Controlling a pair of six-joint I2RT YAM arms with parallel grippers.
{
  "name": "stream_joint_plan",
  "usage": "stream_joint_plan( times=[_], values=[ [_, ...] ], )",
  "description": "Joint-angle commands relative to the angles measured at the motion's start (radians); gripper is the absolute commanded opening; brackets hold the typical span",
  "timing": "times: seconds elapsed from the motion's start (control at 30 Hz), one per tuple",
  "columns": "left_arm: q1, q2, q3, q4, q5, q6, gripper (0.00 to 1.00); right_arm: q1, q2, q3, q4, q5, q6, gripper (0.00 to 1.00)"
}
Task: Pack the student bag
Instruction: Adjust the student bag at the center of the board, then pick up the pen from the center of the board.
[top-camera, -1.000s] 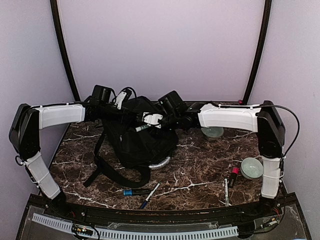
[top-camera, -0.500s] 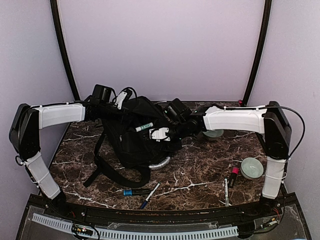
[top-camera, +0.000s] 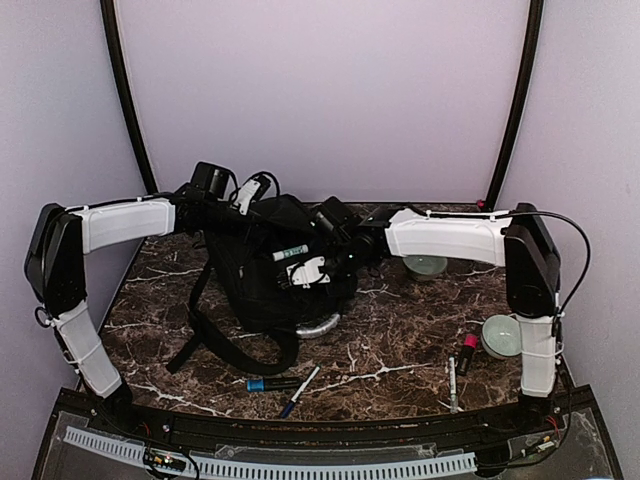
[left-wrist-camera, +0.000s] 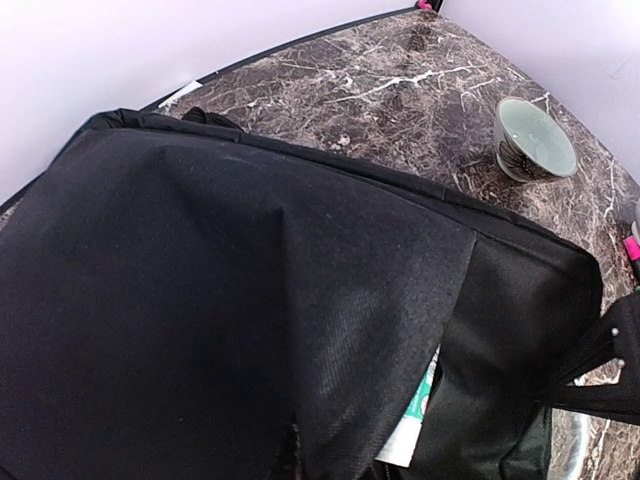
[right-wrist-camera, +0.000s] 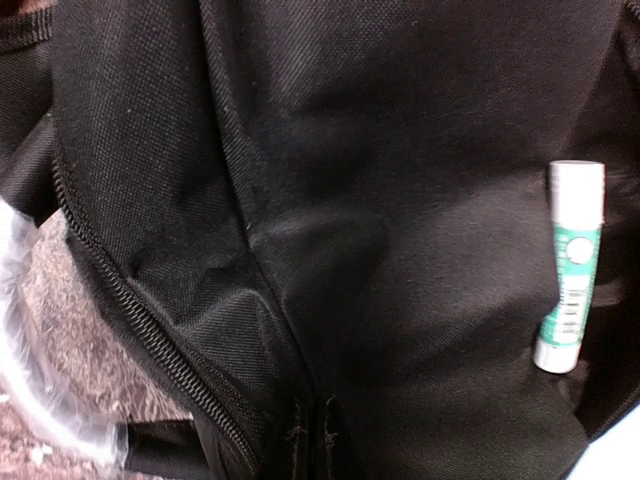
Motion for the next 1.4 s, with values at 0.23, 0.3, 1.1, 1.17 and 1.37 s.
stream_joint_plan(
  times=[0.23,0.3,1.1,1.17,1.37],
  values=[
    [0.022,0.156,0.455,-0.224,-0.180,0.149,0.00,-0.148,-0.193,0.346,-0.124,-0.266,0.101,0.00],
    [0.028,0.172,0.521,-0.252,-0.253,0.155,0.00,-0.176,-0.216,0.343,-0.088,-0.282,0.123,0.00],
    [0.034,0.137,0.217,-0.005,-0.112,-0.103,0.00,-0.228,-0.310,-0.181,0.017,-0.329,0.162,0.20],
    [0.034,0.135,0.200,0.011,-0.103,-0.115,0.00,-0.209,-0.330,-0.178,-0.035,-0.404,0.187,0.30],
    [0.035,0.132,0.205,0.014,-0.037,-0.164,0.00,-0.039,-0.335,-0.233,-0.072,-0.412,0.221,0.36]
  ],
)
